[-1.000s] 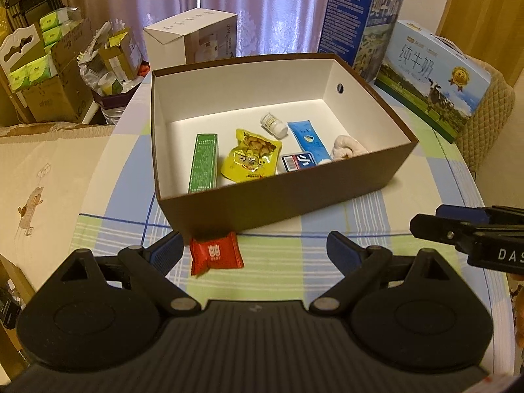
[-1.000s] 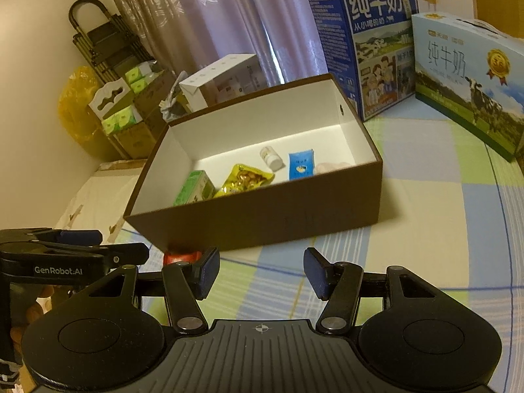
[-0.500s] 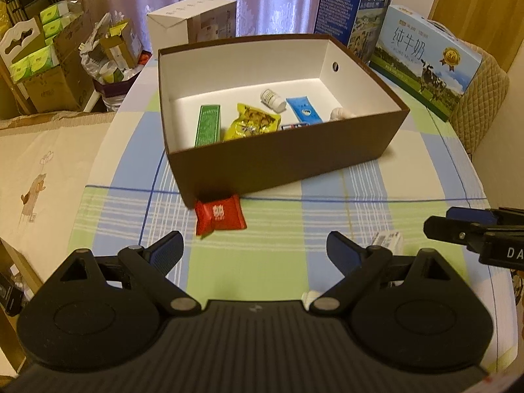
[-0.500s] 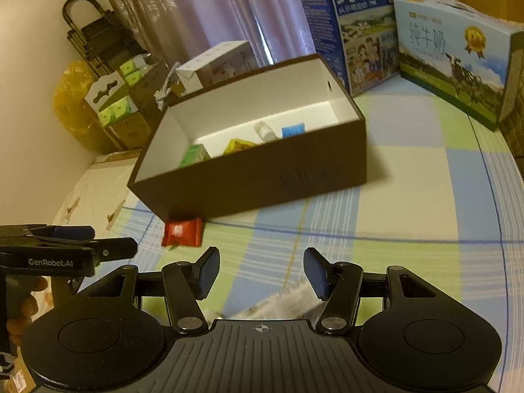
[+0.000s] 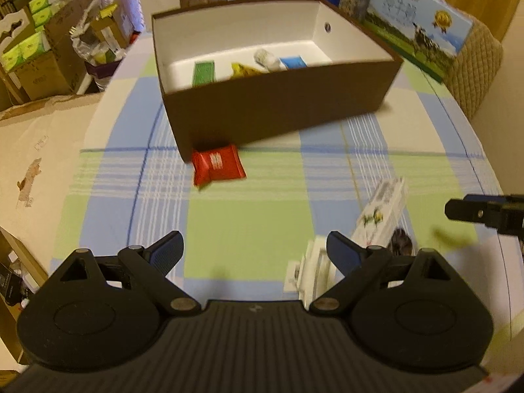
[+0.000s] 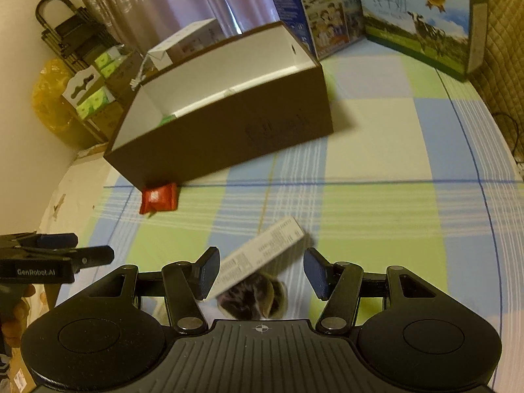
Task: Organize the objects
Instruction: 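Withdraw both tools from the box toward the white clip and sunglasses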
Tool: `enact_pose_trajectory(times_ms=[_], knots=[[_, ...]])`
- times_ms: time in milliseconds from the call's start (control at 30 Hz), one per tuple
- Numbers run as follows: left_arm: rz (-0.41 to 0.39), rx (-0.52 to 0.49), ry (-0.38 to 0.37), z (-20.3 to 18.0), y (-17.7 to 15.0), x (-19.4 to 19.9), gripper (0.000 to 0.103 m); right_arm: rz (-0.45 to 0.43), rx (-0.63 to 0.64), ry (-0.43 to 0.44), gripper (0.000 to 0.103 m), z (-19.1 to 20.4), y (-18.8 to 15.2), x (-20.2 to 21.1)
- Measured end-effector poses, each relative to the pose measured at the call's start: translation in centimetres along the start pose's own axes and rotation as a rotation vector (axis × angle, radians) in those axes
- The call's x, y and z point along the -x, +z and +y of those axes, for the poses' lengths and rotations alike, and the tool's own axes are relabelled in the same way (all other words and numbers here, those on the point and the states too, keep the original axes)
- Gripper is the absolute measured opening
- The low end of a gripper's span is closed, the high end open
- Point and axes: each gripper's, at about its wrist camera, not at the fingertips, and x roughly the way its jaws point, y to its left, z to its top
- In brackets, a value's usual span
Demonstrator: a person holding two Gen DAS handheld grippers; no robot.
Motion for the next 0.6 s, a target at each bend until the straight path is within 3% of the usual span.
enact_pose_trajectory(times_ms=[600], knots=[[0.126,-0.071,-0.069,-3.0,-3.5,-3.3,0.092,0.110,-0.018,-0.011,0.054,-0.9,-3.4,-1.5]])
